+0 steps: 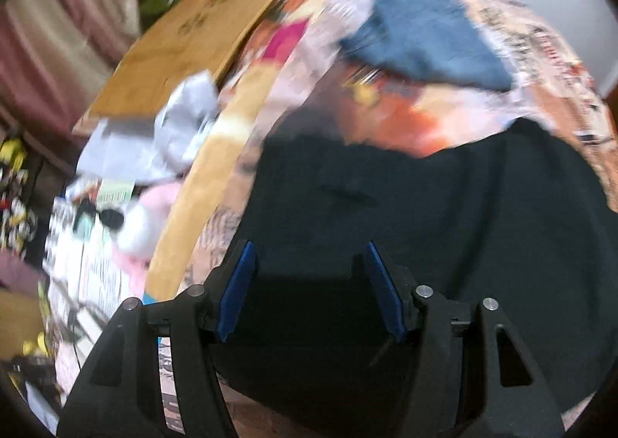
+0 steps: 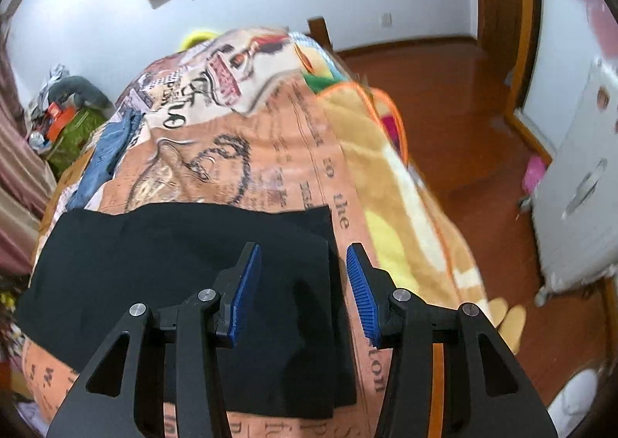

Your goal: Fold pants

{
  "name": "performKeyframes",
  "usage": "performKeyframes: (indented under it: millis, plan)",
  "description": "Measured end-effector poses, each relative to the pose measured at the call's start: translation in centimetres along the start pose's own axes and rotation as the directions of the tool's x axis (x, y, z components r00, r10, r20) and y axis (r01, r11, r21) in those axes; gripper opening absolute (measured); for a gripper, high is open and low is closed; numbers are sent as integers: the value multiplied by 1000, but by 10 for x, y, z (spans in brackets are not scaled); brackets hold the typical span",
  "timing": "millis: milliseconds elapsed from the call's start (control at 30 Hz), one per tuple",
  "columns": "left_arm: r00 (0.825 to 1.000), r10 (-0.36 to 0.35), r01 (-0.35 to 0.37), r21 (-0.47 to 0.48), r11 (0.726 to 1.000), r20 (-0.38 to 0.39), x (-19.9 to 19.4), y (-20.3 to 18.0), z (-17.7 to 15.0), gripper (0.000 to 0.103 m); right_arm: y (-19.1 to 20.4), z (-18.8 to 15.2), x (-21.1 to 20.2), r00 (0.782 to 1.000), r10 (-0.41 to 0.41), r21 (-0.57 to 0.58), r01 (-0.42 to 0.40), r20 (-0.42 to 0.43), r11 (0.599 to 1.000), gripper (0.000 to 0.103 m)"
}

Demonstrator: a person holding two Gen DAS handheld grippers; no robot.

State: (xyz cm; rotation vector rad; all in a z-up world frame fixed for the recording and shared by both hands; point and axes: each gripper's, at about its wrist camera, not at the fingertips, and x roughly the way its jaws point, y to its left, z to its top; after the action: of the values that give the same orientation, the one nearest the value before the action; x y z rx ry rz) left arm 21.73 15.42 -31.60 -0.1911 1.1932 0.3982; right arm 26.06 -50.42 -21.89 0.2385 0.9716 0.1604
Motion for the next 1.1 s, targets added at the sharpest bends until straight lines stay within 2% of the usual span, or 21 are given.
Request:
performKeyframes:
  millis: [67,133,367,467,533,600,633,733,767,833,933,1000,1100]
  plan:
    - [998,5,-6,-26,1000,-57,20,7,-5,61,-1,-1,12,1000,3,-2,-3,-22,1000,42]
    - [999,-9,7,-57,998,-31,24,11,-10,65,-3,-4,19,999,7,-3,-7,-45,1000,42]
    - [999,43,-43,-18,999,-14,25,0,-12,70,-7,-8,40,995,71,28,-70,-70,997,41]
    - [999,39,-39,-27,999,-13,26,1,-11,70,-8,-7,41,993,105,44,-103,-47,994,24]
    - [999,42,-42,-27,999,-10,26,1,-11,70,-7,-7,40,994,109,40,-108,-25,993,20]
    - [999,45,-45,-26,999,-8,26,0,-11,70,-4,-4,38,994,108,25,-108,-6,994,8]
    - [999,46,-46,-26,999,-7,26,0,-11,70,-2,-3,33,995,94,7,-94,21,996,6]
    - [999,49,-49,-26,998,-7,26,0,-11,70,3,3,19,994,60,-42,-57,89,998,6]
    - [999,50,-50,-26,998,-7,26,0,-11,70,3,6,19,995,55,-41,-52,86,998,6]
    - [999,53,-53,-25,998,-4,27,-1,-11,70,-3,9,22,997,38,-18,-37,69,999,6]
    - [998,58,-58,-24,998,-1,26,-1,-11,71,-11,7,34,1000,-31,-6,31,-5,999,6]
    - [998,68,-68,-19,998,-15,23,-2,-10,70,-17,3,33,999,-17,29,18,-38,999,6]
    - [998,58,-58,-5,998,-32,13,-6,-7,69,-21,-3,20,999,-3,68,6,-40,998,6]
